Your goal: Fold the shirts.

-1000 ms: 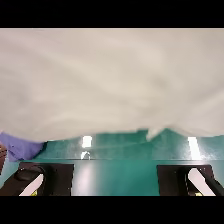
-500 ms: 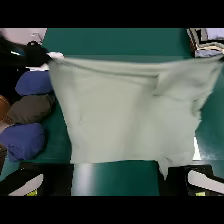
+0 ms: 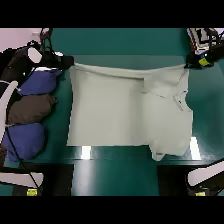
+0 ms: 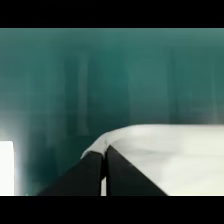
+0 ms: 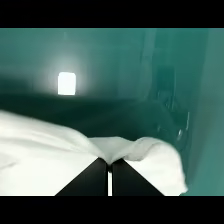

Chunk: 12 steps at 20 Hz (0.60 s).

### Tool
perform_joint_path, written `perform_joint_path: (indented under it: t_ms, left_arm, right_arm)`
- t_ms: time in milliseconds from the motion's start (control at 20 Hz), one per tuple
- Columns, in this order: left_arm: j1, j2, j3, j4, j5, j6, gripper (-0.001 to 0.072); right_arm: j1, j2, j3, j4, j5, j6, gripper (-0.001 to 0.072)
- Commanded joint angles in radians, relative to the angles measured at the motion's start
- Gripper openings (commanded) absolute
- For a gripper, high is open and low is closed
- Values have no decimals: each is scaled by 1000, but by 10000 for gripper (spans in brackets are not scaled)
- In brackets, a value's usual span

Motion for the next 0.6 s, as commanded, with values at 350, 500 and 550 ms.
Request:
perform_joint_path:
  t_ms: [350, 500, 550]
  left_arm:
    - [89, -49, 32, -224, -326, 307, 26]
    - [89, -49, -77, -224, -325, 307, 26]
    - [89, -50, -121, -224, -297, 307, 26]
  right_arm:
    - [3, 101, -250, -42, -109, -55, 13]
    - [11, 181, -439, -80, -152, -54, 13]
    - [11, 201, -496, -77, -175, -54, 14]
